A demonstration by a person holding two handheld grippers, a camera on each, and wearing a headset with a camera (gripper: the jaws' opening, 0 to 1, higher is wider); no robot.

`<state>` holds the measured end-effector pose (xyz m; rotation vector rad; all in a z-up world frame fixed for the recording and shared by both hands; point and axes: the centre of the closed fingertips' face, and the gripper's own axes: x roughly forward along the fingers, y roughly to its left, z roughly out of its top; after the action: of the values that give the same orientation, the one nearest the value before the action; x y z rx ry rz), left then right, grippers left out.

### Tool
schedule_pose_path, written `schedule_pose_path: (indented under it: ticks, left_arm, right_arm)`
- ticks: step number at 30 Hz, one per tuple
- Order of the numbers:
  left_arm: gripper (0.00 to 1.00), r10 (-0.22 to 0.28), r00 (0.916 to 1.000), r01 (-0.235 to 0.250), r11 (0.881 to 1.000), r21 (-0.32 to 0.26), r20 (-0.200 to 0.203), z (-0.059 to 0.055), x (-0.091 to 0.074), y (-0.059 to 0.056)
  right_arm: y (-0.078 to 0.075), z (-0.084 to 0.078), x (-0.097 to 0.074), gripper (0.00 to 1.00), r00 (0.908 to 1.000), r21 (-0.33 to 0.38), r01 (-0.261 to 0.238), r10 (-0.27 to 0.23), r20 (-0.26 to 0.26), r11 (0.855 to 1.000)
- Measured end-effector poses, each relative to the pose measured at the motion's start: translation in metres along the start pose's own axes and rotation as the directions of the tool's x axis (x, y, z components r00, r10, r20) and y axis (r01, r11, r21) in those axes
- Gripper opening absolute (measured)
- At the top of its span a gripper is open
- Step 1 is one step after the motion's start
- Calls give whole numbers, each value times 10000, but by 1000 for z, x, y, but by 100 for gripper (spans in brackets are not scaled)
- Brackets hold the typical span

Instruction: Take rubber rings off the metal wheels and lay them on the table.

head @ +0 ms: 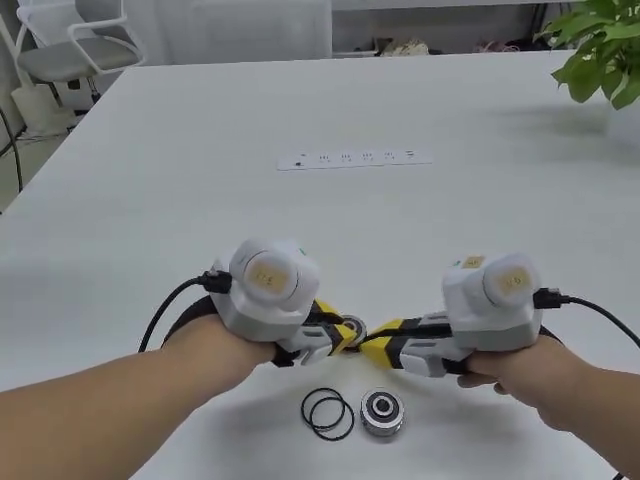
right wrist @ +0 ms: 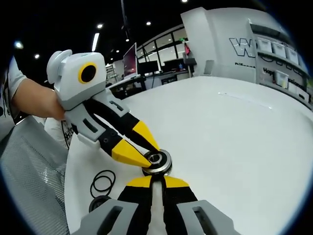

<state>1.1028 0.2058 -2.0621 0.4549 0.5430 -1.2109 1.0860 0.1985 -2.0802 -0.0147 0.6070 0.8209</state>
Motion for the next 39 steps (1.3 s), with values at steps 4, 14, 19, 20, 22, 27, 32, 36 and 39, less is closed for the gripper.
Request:
schedule_pose_path:
  ticks: [4,14,19,20,22,27,32,36,39]
  left_arm:
    - [7,22,10000,-22,10000,-2,7,0,0,0]
    - [7,91,9999,-91,9999,93,-42,1,0,-1]
    - [7,83,9999,-82,9999,133,-79,1,1,-1]
    - [7,83,9999,-83,9999,114,-70,0,1,-1]
    - [7,95,9999,-94,9999,99,-54,0,1,-1]
    - [7,37,10000,-37,10000,79,-83,0,1,-3]
    - [7,52,9999,-50,9999,114,-121,0,1,-3]
    - [7,92,9999,-90,9998,154,-122,0,1,-3]
    - [6,106,9999,-104,9998,152,-129,0,1,-3]
  right_arm:
    - [0,0,0,1,10000,-128,41,-41,-16,9999]
    - [-2,1,-4,0,10000,591,86,-85,-17,9982]
    - [-3,3,-7,0,9999,1439,30,-46,109,9896]
    - [-3,3,-7,0,9999,1571,22,-42,127,9876]
    - [-5,4,-7,0,9994,2125,106,-171,287,9771]
    - [-11,10,-8,0,9965,3039,151,-393,738,9526]
    - [-9,14,-10,0,9942,3107,70,-399,996,9505]
    - [-8,16,-9,0,9940,2939,29,-347,1033,9558]
    - [-7,16,-9,0,9944,2894,41,-345,1003,9572]
